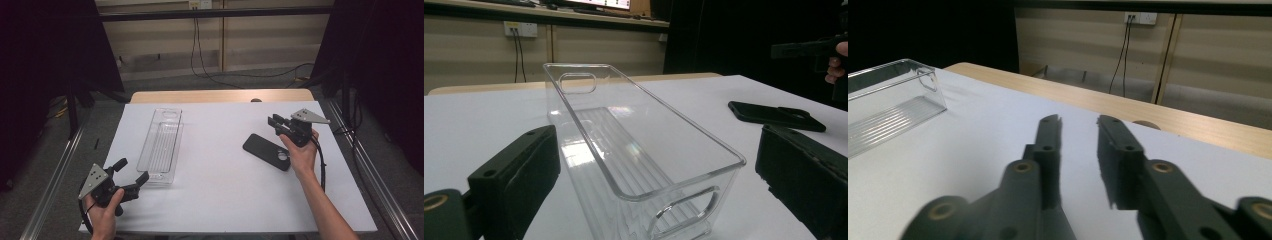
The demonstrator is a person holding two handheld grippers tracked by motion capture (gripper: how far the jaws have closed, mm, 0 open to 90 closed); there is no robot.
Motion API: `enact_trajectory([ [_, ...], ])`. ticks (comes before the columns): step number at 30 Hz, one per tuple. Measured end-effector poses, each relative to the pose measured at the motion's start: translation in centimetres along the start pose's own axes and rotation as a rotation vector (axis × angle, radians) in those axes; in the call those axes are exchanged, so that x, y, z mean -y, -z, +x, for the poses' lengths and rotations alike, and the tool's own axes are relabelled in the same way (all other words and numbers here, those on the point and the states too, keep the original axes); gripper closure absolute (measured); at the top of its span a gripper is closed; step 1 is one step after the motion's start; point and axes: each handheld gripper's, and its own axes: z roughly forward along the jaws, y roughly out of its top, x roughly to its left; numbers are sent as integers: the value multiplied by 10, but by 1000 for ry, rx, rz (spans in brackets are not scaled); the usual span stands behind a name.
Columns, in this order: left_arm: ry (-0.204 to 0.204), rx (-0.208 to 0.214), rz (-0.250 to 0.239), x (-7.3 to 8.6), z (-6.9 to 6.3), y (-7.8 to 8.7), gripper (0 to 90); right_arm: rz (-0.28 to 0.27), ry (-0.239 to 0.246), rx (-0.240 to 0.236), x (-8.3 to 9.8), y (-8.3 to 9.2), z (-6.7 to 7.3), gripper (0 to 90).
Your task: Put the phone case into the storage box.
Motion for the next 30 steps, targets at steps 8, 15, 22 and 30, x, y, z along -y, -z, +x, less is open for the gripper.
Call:
enact_trajectory([
  [8, 0, 1, 1, 0, 0, 0, 41, 90, -32, -43, -4, -6, -3, 888],
  [15, -7, 3, 3, 0, 0, 0, 42, 197, -79, -79, -12, -12, -9, 900],
  [22, -7, 4, 3, 0, -1, 0, 42, 317, -80, -88, -17, -21, -14, 900],
  [30, -11, 8, 6, 0, 0, -1, 42, 462, -102, -96, -25, -34, -19, 900],
])
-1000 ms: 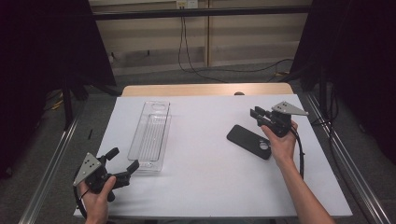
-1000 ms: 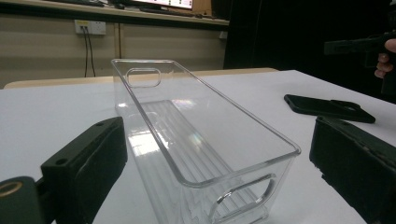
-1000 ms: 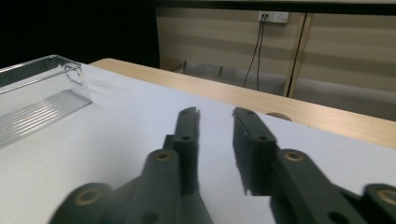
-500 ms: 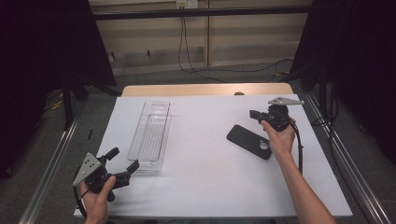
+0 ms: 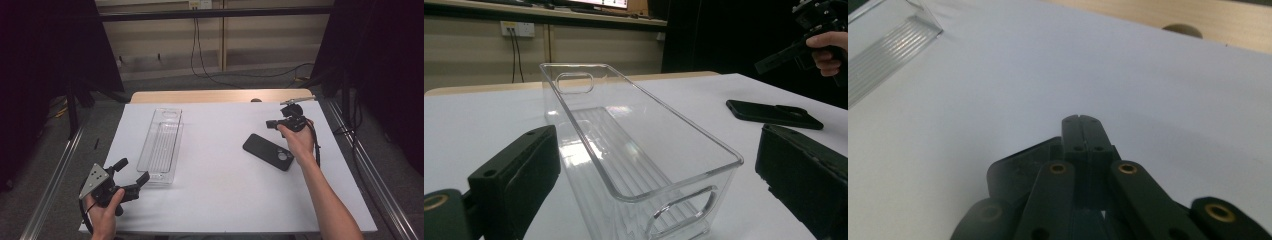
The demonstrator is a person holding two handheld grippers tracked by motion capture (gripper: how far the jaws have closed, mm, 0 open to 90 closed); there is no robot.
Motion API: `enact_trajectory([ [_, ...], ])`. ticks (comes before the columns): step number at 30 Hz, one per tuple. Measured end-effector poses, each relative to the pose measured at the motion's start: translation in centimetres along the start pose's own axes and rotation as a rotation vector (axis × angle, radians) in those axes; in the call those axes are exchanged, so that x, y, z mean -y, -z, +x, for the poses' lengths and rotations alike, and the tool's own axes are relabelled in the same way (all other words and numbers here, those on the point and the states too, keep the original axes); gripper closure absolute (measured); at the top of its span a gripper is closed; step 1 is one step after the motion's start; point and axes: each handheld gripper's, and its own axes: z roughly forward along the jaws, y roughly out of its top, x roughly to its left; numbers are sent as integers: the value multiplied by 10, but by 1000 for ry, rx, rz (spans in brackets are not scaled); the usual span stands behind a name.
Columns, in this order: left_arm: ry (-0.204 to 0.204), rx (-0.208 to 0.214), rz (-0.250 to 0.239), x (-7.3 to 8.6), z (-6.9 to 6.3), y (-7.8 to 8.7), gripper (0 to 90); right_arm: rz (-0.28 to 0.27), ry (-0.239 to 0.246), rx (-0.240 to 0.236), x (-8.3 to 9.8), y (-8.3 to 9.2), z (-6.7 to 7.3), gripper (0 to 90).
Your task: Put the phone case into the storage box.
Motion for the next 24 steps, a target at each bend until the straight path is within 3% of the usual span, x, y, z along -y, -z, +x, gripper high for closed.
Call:
enact_trajectory([
  [8, 2, -3, 1, 0, 0, -1, 42, 126, -43, 9, -9, -14, -9, 900],
  [18, 7, -3, 1, 0, 1, 0, 42, 229, -39, 57, -28, -39, -14, 900],
  [24, 0, 4, 4, 0, 0, -1, 42, 268, -52, 60, -31, -52, -15, 900],
])
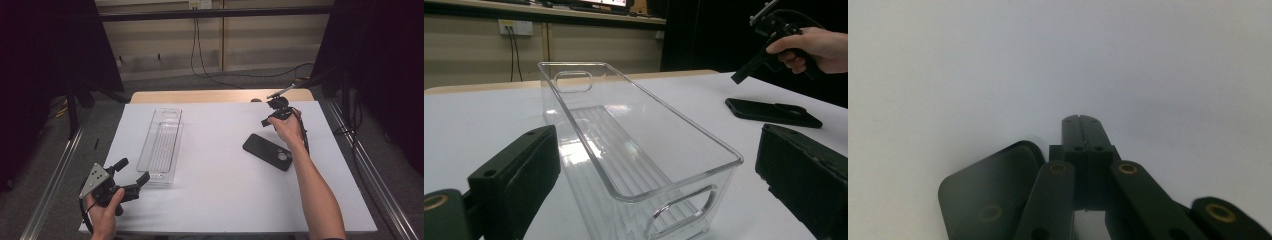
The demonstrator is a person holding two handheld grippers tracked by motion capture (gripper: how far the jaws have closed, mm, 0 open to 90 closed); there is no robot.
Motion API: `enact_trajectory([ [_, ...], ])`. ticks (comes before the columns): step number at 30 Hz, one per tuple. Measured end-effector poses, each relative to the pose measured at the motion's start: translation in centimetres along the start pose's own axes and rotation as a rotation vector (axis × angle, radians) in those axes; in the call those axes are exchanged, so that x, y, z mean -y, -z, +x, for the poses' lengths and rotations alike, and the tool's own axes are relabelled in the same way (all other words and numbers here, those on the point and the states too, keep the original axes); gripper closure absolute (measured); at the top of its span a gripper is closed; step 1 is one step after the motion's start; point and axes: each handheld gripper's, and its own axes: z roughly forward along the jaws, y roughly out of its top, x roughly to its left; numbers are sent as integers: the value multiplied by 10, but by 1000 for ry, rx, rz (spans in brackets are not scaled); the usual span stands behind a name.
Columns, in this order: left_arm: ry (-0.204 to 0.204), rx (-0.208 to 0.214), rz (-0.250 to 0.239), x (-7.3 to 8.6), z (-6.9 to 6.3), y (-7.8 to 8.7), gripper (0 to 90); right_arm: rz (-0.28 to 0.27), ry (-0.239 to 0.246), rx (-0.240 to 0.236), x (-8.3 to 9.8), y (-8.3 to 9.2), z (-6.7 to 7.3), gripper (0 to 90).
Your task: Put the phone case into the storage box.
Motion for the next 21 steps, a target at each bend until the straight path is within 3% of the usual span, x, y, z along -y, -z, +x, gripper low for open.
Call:
enact_trajectory([
  [10, -2, -1, 5, 0, 1, 0, 42, 30, 22, 19, 5, -24, 1, 900],
  [21, 1, -3, 0, 0, 0, 0, 42, 62, 65, 21, 5, -34, 10, 900],
])
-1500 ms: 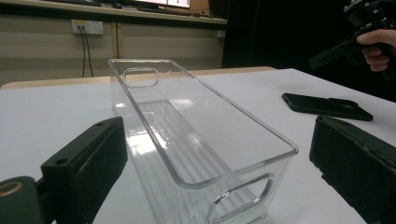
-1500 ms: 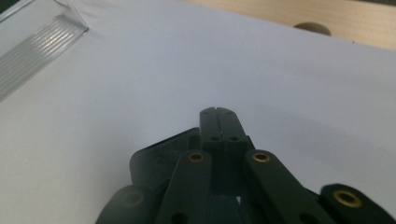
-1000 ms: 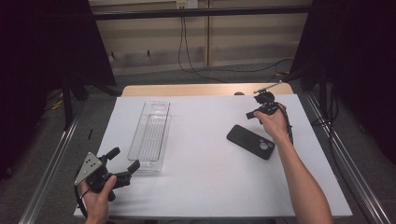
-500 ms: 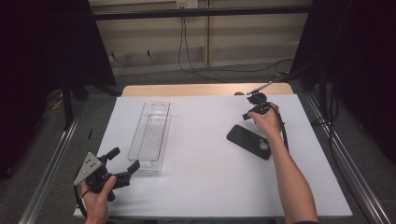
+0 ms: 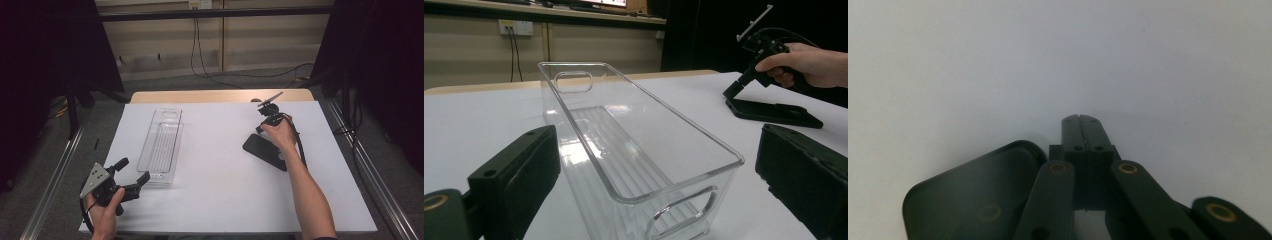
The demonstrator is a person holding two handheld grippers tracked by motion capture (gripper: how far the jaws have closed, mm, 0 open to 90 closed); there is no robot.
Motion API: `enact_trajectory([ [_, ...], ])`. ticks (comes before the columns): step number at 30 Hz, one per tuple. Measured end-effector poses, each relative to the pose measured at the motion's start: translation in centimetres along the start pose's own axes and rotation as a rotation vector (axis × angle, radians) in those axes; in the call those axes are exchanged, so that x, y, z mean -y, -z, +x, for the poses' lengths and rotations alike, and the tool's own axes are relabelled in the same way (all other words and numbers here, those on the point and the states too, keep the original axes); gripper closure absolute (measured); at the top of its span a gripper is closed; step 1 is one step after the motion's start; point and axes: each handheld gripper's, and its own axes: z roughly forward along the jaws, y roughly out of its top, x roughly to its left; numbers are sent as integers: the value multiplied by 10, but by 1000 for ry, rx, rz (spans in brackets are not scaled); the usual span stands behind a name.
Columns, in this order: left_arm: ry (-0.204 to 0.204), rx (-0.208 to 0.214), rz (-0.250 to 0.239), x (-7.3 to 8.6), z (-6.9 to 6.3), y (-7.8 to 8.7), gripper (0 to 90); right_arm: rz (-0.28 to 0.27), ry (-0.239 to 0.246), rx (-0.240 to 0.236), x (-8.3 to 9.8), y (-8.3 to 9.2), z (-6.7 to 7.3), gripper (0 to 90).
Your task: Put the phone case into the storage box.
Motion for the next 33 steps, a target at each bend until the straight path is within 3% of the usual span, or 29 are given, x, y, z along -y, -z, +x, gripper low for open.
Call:
enact_trajectory([
  [12, -2, -3, 1, 0, 0, 1, 41, 18, 35, 16, 1, 0, 14, 900],
  [17, -2, -3, 0, 0, 1, 2, 42, 12, 51, -12, 2, -1, 19, 900],
  [33, 5, -3, -7, 0, 1, 2, 42, -2, 75, -36, 12, 1, 33, 900],
])
